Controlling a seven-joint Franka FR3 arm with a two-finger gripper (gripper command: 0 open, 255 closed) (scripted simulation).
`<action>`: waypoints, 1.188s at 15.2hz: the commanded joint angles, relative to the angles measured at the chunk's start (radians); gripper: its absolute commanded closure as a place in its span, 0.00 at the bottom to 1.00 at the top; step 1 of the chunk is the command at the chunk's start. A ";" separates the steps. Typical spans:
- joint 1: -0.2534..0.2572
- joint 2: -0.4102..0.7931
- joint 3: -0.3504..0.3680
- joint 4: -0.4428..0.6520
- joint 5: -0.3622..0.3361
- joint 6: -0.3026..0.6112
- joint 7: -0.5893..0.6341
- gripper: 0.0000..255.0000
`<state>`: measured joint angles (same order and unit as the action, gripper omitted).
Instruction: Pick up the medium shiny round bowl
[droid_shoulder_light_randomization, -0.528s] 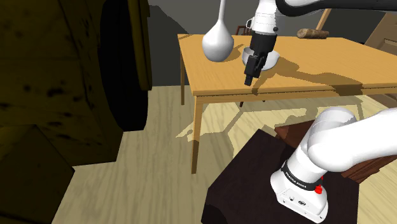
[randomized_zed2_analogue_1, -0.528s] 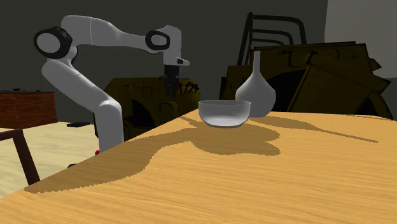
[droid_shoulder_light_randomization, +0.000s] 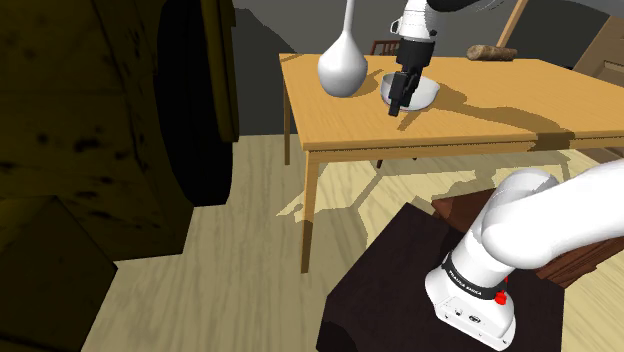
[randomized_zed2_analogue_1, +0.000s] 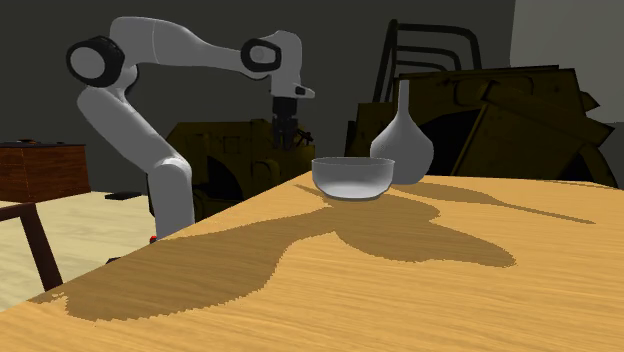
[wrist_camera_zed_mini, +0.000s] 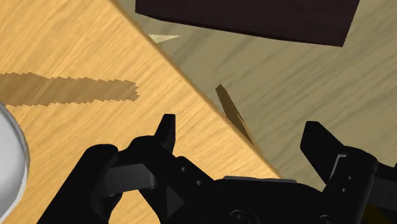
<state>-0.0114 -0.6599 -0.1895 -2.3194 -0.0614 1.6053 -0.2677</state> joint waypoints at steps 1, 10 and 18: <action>-0.010 0.046 -0.040 0.046 -0.021 0.001 -0.049 0.00; -0.030 0.305 -0.208 0.312 -0.047 -0.003 -0.263 0.00; -0.045 0.458 -0.290 0.437 -0.017 0.020 -0.381 0.00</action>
<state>-0.0557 -0.2054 -0.4776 -1.8718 -0.0789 1.6114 -0.6464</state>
